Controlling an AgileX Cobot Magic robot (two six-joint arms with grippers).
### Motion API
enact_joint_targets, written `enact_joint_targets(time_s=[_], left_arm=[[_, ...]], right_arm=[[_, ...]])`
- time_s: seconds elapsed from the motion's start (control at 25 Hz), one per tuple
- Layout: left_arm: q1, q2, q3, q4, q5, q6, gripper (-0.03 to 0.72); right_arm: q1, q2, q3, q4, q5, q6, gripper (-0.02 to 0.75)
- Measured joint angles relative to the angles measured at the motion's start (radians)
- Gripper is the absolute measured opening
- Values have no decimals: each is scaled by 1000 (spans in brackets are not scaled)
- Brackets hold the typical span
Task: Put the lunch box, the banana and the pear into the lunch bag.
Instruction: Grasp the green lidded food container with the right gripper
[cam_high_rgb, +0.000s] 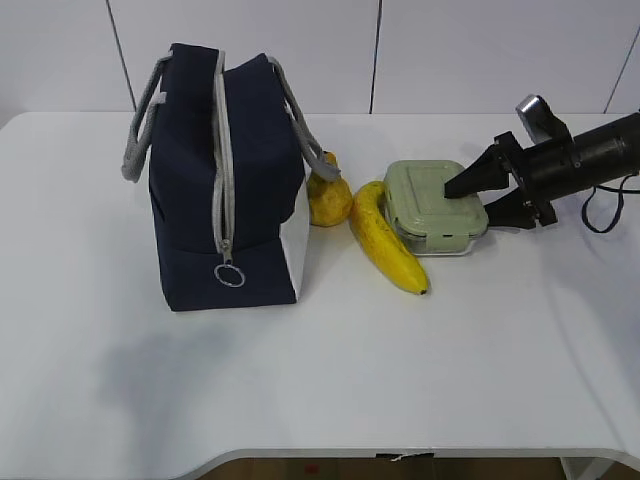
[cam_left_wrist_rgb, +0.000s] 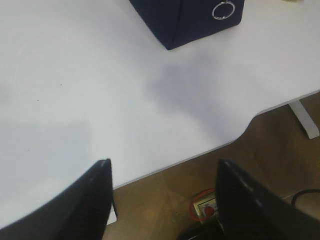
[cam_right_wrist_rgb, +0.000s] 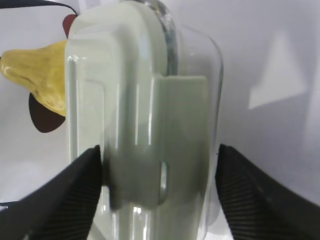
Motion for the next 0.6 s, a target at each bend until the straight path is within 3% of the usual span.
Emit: enact_joint_targets(time_s=[0.36, 0.6], left_arm=[[0, 0, 0, 0, 0, 0, 488], [0, 0, 0, 0, 0, 0, 488]], right_arm=[[0, 4, 0, 5, 0, 0, 552], [2, 4, -2, -3, 4, 16, 507]])
